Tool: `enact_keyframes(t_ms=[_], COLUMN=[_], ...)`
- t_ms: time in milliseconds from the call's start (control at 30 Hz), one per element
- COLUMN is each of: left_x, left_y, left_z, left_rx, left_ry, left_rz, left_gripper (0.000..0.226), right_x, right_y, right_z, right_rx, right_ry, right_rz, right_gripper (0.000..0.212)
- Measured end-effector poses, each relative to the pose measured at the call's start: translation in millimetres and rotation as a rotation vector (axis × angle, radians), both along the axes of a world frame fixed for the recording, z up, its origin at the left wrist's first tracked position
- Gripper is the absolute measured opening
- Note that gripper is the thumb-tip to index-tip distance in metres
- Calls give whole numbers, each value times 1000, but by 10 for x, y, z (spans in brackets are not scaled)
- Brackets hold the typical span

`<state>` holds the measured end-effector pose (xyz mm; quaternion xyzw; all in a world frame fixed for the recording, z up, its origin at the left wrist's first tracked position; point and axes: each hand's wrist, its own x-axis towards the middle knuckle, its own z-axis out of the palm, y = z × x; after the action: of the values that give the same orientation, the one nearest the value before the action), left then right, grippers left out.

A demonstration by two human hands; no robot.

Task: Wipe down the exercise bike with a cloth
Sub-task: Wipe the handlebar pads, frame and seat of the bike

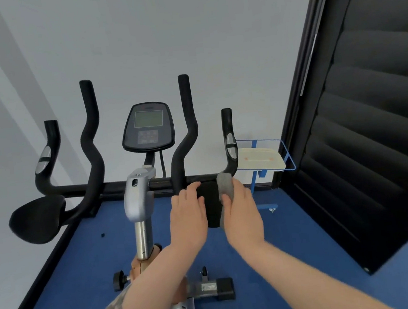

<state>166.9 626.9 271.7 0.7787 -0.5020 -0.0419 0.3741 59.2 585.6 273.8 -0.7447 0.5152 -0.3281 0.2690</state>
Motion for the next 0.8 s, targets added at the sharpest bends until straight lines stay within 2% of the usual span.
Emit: enact_keyframes(t_ms=[67,167,333,467,633,800], left_x=[5,7,49,105,124,96], left_y=[13,-5,152,292,328,343], left_z=[11,26,5,22,65,44], left_rx=[-14,-45,-160,-243,-261,-239], left_ry=[18,78,326,482,581,595], left_rz=[-17,-30,-97,-63,-64,-41], left_gripper=[37,36,35,32,31,33], right_x=[-83,-113,49,88,52,190], right_y=[50,-280,-278,-106,-56,-55], right_z=[-31,183,307,229,230,258], right_rx=[-40,-188,-430,-440,-415,-408], right_ry=[-30,81,267,236,229,174], right_rz=[18,101,151,118,298,196], right_gripper=[48,34,24,24,24,29])
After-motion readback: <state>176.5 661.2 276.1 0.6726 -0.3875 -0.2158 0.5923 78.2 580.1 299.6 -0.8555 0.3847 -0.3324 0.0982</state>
